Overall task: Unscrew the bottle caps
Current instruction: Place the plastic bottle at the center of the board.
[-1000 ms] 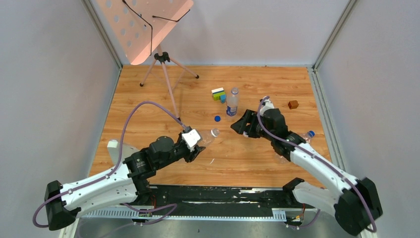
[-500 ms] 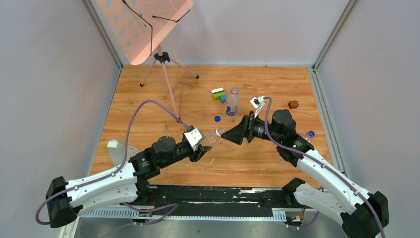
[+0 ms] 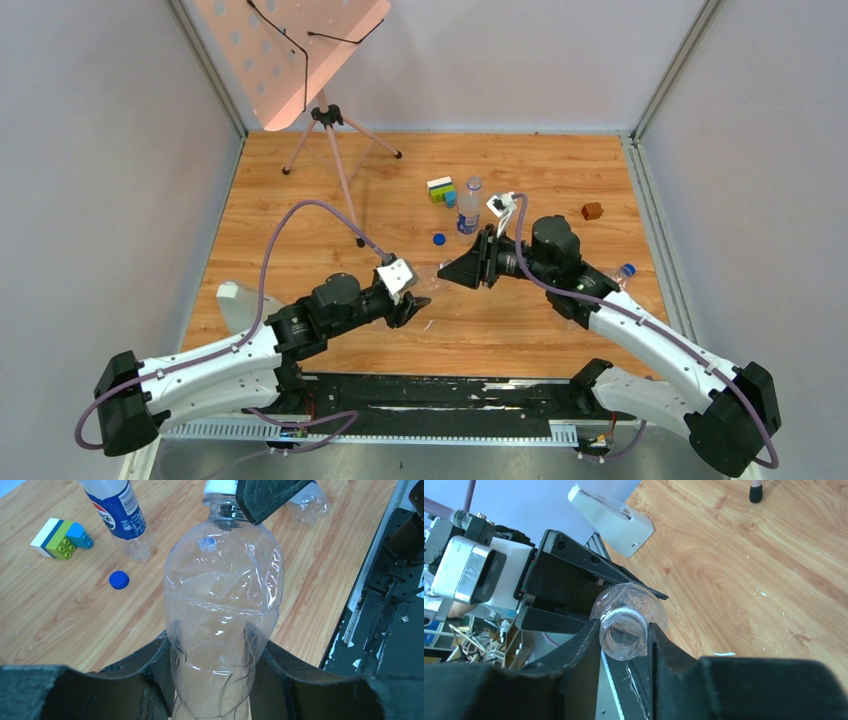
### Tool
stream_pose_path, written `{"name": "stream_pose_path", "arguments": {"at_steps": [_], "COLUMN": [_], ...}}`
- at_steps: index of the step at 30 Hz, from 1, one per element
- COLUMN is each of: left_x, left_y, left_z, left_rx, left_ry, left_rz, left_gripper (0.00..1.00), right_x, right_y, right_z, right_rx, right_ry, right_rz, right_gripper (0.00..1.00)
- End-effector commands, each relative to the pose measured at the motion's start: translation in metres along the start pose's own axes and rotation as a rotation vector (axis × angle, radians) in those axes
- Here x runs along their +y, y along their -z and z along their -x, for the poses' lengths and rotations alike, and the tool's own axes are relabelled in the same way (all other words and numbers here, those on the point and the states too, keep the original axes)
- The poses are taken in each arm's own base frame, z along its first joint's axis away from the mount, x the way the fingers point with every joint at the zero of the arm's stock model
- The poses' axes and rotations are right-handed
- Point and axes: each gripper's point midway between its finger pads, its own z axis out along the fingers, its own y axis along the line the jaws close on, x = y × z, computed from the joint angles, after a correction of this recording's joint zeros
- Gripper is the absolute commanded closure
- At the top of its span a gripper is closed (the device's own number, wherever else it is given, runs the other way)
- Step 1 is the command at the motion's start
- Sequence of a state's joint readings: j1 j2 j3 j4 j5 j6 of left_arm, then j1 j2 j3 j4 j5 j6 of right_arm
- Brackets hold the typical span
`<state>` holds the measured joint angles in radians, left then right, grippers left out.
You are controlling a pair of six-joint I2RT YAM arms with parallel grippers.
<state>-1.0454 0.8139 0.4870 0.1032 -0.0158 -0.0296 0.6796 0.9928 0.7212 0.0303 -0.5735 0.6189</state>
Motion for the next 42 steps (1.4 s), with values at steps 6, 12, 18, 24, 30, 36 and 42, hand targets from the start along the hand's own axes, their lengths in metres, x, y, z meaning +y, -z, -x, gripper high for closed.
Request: {"name": "stream_pose_path", "arguments": {"at_steps": [6, 12, 18, 24, 30, 36, 42], "left_x": [0.003, 0.012, 0.021, 0.024, 0.026, 0.028, 0.027], "left_y": [-0.002, 0.001, 0.008, 0.016, 0.021, 0.025, 0.026], "left_z": [0.027, 0.022, 0.018, 0.015, 0.013, 0.013, 0.014], "left_rx": [-0.085, -0.057, -0.040, -0.038, -0.034, -0.039, -0.042], "left_ry": [0.023, 0.040, 0.032, 0.021, 0.029, 0.035, 0.038], "left_rz": [0.016, 0.074, 0.120, 0.138, 0.148, 0.164, 0.159], "left_gripper": [0.49, 0.00, 0.00, 0.00, 0.00, 0.00, 0.00], "right_x": [0.004, -0.038, -0.070, -0.079, -0.104, -0.128, -0.157], "right_y": [0.003, 0.024, 0.070, 0.108, 0.118, 0.106, 0.099], "right_z": [0.024, 0.035, 0.055, 0.082, 0.091, 0.105, 0.120], "right_rx": [-0.063, -0.100, -0.200, -0.283, -0.214, -0.169, -0.172], "right_ry": [0.086, 0.138, 0.180, 0.245, 0.304, 0.316, 0.284], "right_rz": [-0.057, -0.349, -0.653, -0.848, -1.035, -1.110, -1.136], "right_gripper": [0.95, 0.98, 0.98, 0.98, 0.97, 0.95, 0.92]}}
